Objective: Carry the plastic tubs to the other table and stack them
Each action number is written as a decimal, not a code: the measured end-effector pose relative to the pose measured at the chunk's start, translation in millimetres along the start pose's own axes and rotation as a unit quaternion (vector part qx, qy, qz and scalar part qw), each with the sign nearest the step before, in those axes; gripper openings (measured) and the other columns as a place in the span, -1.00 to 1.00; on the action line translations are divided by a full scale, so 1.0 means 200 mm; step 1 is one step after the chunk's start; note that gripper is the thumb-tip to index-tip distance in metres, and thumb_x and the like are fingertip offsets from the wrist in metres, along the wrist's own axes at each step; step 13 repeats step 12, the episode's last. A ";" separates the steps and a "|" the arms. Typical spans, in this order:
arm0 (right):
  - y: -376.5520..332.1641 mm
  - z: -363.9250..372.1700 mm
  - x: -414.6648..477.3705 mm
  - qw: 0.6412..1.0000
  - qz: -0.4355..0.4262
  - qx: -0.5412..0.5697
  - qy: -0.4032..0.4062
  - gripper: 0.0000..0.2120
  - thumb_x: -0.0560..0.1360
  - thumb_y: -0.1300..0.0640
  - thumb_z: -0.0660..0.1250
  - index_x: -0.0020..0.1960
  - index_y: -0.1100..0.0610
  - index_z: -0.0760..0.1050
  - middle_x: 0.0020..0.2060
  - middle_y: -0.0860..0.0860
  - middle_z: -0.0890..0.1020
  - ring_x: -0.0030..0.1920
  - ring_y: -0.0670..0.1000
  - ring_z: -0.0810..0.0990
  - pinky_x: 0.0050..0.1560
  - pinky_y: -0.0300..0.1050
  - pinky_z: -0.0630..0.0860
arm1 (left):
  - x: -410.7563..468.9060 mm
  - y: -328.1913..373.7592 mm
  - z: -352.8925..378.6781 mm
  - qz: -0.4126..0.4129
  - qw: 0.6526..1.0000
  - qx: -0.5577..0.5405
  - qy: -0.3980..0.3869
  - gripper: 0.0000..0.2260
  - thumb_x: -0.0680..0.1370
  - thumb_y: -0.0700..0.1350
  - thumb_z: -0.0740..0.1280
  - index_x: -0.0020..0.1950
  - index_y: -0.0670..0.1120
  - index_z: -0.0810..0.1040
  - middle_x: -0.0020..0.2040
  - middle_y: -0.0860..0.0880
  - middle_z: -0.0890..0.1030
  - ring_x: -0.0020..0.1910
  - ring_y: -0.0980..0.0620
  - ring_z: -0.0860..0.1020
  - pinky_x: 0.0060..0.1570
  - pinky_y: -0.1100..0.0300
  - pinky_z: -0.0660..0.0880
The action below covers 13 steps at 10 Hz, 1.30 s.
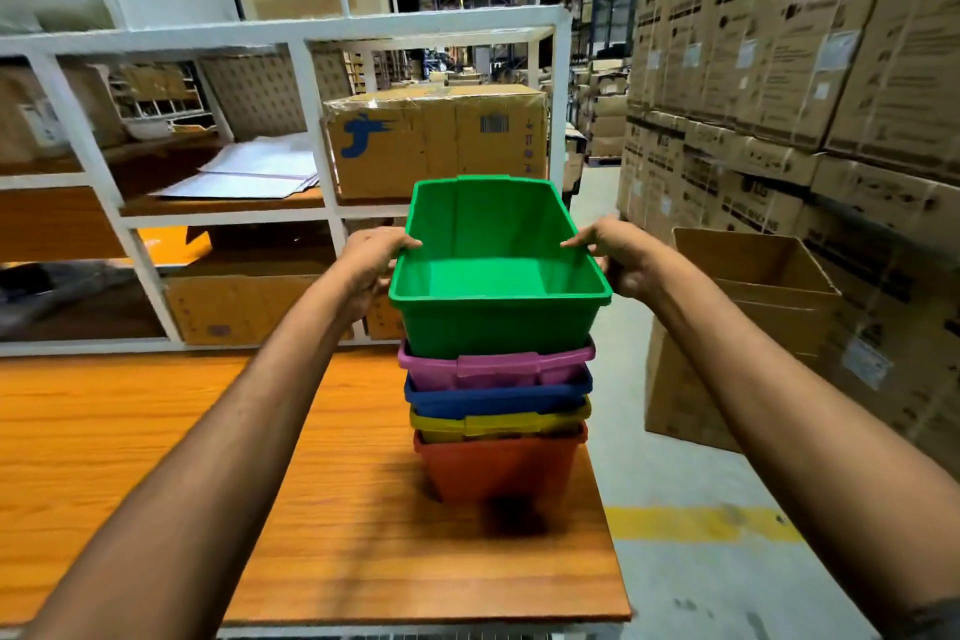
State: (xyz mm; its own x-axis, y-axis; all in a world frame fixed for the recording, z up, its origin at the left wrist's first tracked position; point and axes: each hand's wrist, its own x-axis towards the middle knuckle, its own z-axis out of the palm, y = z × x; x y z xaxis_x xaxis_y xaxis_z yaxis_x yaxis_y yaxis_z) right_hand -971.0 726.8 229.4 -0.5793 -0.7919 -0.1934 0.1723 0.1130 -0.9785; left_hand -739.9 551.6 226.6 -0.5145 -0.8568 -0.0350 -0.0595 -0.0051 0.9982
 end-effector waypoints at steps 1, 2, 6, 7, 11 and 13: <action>0.02 0.00 0.03 0.998 0.058 -0.007 0.005 -0.88 0.62 0.36 0.20 0.05 0.23 0.49 0.02 0.15 0.67 -0.07 0.12 0.68 0.19 0.03 0.63 | 0.02 -0.04 0.03 -0.038 0.999 0.001 0.026 -0.91 0.54 -0.25 0.40 0.03 -0.15 0.65 0.16 -0.17 0.68 0.04 -0.09 0.67 0.06 0.05 0.61; 0.05 0.00 0.04 0.997 0.080 -0.001 0.015 -0.88 0.62 0.36 0.20 0.02 0.22 0.49 -0.04 0.13 0.65 -0.12 0.10 0.69 -0.12 -0.06 0.69 | 0.00 -0.06 0.04 -0.056 0.998 0.014 0.031 -0.89 0.57 -0.25 0.40 0.08 -0.15 0.63 0.11 -0.14 0.65 0.00 -0.05 0.65 -0.10 0.14 0.61; 0.15 -0.03 0.05 0.996 0.078 0.000 0.048 -0.90 0.58 0.25 0.36 0.10 0.18 0.55 0.07 0.09 0.71 0.19 0.09 0.70 0.33 0.03 0.58 | -0.08 -0.12 0.03 -0.071 0.994 0.078 0.023 -0.77 0.64 -0.16 0.37 0.28 -0.14 0.62 0.12 -0.06 0.61 0.02 0.04 0.54 -0.04 0.15 0.49; 0.18 -0.06 0.04 0.995 0.049 -0.022 0.079 -0.77 0.57 0.24 0.39 0.22 0.19 0.56 0.10 0.09 0.71 0.18 0.03 0.70 0.33 -0.01 0.57 | -0.10 -0.15 0.03 -0.055 0.996 0.066 0.037 -0.72 0.63 -0.16 0.39 0.34 -0.13 0.60 0.19 -0.07 0.61 0.13 0.00 0.53 -0.19 0.17 0.44; 0.26 -0.05 -0.19 0.996 -0.004 -0.049 0.069 -0.82 0.58 0.18 0.42 0.17 0.14 0.55 0.16 0.10 0.67 0.06 0.01 0.64 -0.18 -0.13 0.50 | -0.26 -0.27 0.02 0.027 0.995 0.038 0.083 -0.59 0.60 -0.18 0.42 0.46 -0.08 0.50 0.34 -0.07 0.59 0.03 0.15 0.59 -0.20 0.29 0.51; 0.29 -0.03 -0.25 0.980 -0.082 -0.093 0.154 -0.77 0.56 0.14 0.45 0.17 0.11 0.51 0.15 0.08 0.63 0.14 0.04 0.60 -0.09 -0.10 0.50 | -0.33 -0.26 0.02 0.066 0.990 0.054 0.116 -0.60 0.61 -0.17 0.41 0.45 -0.06 0.50 0.36 -0.04 0.57 0.14 0.11 0.55 -0.18 0.30 0.46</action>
